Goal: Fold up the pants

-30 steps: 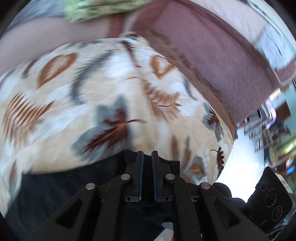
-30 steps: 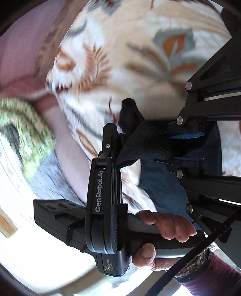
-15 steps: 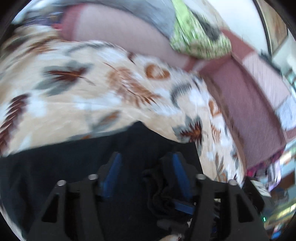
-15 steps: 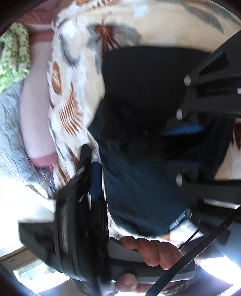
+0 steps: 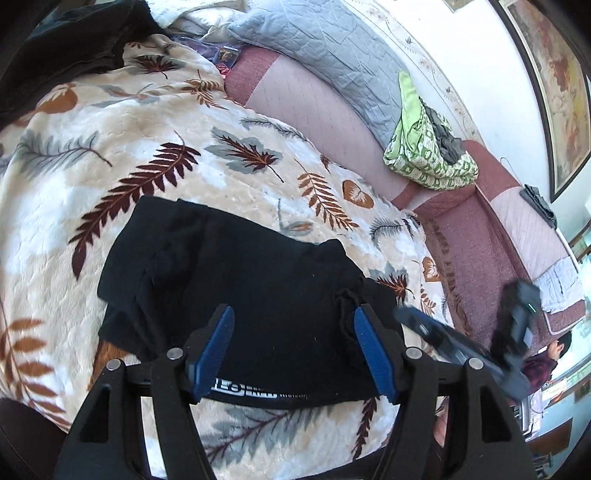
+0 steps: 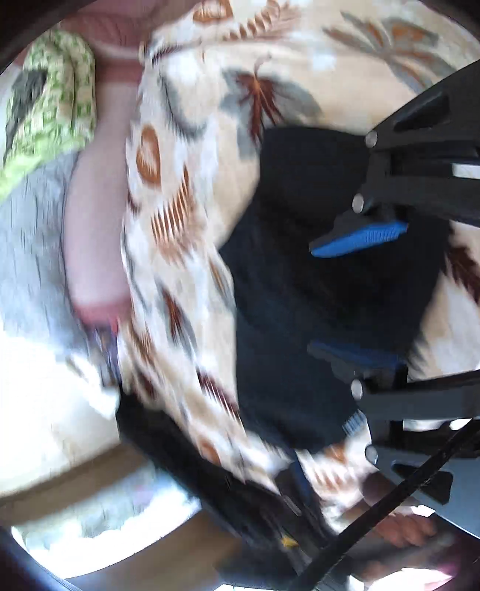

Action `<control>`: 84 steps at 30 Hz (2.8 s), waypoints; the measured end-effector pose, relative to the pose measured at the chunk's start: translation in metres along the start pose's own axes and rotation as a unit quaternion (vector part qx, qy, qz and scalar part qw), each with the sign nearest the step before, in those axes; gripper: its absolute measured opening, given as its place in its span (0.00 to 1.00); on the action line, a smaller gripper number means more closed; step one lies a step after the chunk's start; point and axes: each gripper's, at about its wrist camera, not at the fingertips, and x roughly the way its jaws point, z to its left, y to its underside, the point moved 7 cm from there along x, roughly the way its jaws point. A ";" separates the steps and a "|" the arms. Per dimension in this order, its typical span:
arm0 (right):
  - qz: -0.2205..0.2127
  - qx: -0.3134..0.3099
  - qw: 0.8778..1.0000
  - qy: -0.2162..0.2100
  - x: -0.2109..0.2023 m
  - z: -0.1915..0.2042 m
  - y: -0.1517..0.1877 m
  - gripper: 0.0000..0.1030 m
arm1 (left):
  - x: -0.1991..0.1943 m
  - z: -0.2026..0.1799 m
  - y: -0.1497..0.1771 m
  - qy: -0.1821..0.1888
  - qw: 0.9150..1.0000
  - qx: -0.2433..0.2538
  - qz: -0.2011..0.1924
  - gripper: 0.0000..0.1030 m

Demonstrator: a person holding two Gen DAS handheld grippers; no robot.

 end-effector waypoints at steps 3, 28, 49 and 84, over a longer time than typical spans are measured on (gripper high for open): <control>0.011 0.000 1.000 0.026 0.024 -0.003 -0.011 0.47 | -0.002 -0.001 0.007 0.002 1.000 -0.001 0.002 0.65; 0.037 0.142 0.968 -0.201 0.045 0.026 -0.015 0.32 | -0.022 0.023 0.015 0.011 1.000 -0.020 -0.021 0.65; 0.109 0.086 0.974 -0.181 0.067 0.065 0.016 0.43 | -0.049 0.111 0.008 -0.069 0.982 -0.165 -0.065 0.71; 0.319 -0.240 0.915 0.065 0.180 0.220 -0.036 0.18 | -0.010 0.078 0.020 0.009 0.986 -0.153 -0.066 0.18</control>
